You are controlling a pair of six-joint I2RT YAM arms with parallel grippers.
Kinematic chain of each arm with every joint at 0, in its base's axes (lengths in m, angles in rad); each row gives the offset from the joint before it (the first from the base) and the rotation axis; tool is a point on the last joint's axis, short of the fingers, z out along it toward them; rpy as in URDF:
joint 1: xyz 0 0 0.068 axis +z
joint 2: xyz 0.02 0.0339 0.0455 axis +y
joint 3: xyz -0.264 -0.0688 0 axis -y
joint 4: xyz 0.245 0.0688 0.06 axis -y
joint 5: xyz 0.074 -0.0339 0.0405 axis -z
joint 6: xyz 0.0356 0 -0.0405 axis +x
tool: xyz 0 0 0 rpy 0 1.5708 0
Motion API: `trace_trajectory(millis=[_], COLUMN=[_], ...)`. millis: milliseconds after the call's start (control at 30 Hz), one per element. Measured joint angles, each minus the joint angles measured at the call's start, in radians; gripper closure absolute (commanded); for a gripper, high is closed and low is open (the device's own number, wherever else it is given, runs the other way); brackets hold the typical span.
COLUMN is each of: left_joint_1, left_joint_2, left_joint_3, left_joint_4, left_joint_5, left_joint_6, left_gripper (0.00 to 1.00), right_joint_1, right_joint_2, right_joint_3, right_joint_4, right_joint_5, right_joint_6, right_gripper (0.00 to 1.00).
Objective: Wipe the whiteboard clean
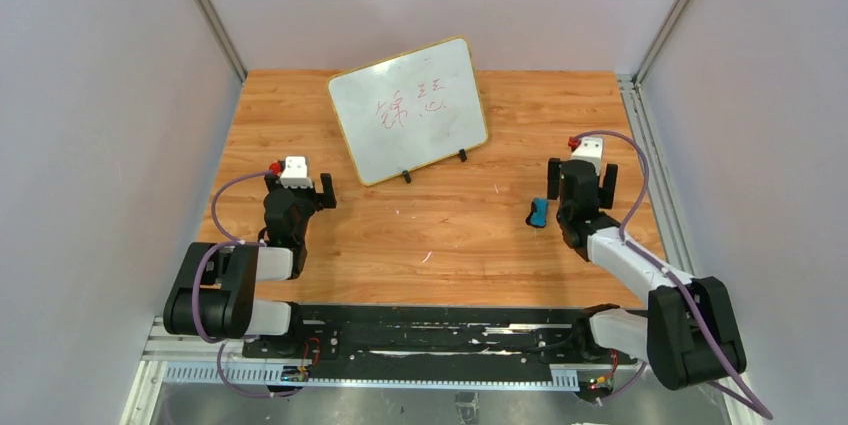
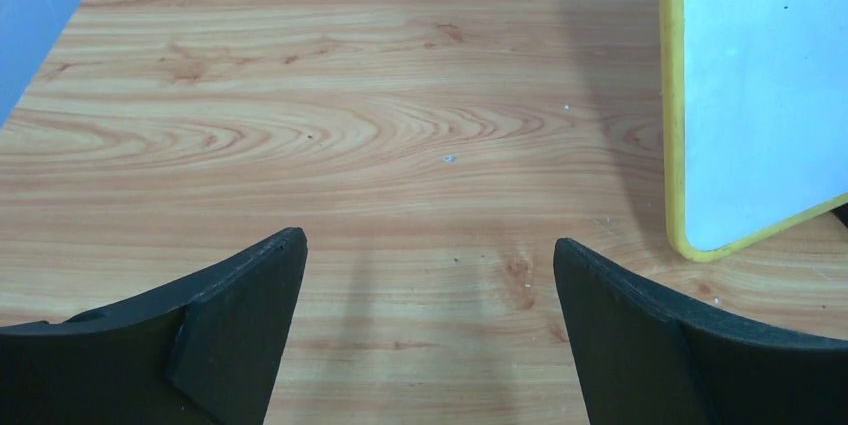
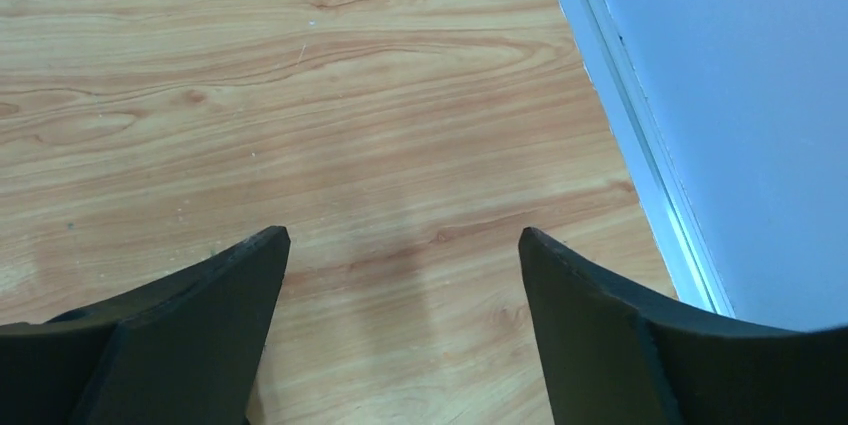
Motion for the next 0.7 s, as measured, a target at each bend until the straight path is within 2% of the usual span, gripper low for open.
trace_trajectory(millis=[33,67,133,167,267,367,467,533,700], left_joint_1=[0.0,0.0,0.0,0.0,0.0,0.0,0.0,0.0,0.0], left_joint_2=[0.0,0.0,0.0,0.0,0.0,0.0,0.0,0.0,0.0], left_joint_3=[0.0,0.0,0.0,0.0,0.0,0.0,0.0,0.0,0.0], left_joint_4=[0.0,0.0,0.0,0.0,0.0,0.0,0.0,0.0,0.0], left_joint_5=[0.0,0.001,0.002,0.002,0.002,0.002,0.003,0.007,0.011], left_joint_6=[0.0,0.0,0.0,0.0,0.0,0.0,0.0,0.0,0.002], left_gripper=[0.02,0.02,0.02,0.02,0.02,0.02,0.02,0.02,0.02], right_joint_1=[0.0,0.0,0.0,0.0,0.001,0.001,0.002,0.002,0.003], right_joint_2=[-0.002,-0.003,-0.006,-0.008,-0.032,-0.108,-0.175,-0.197,-0.12], right_joint_3=[0.016,0.034,0.087,0.116,0.172,0.181,0.191,0.227,0.423], right_joint_4=[-0.033,-0.068,-0.154,-0.193,-0.275,-0.336,-0.401,-0.469,-0.67], right_joint_5=[0.001,-0.006,-0.047,-0.084,-0.195,-0.297,-0.349,-0.356,-0.355], right_joint_6=[0.021,0.045,0.09,0.112,0.163,0.208,0.226,0.227,0.248], right_gripper=[0.1,0.15,0.47,0.56,0.66,0.54,0.51,0.42,0.4])
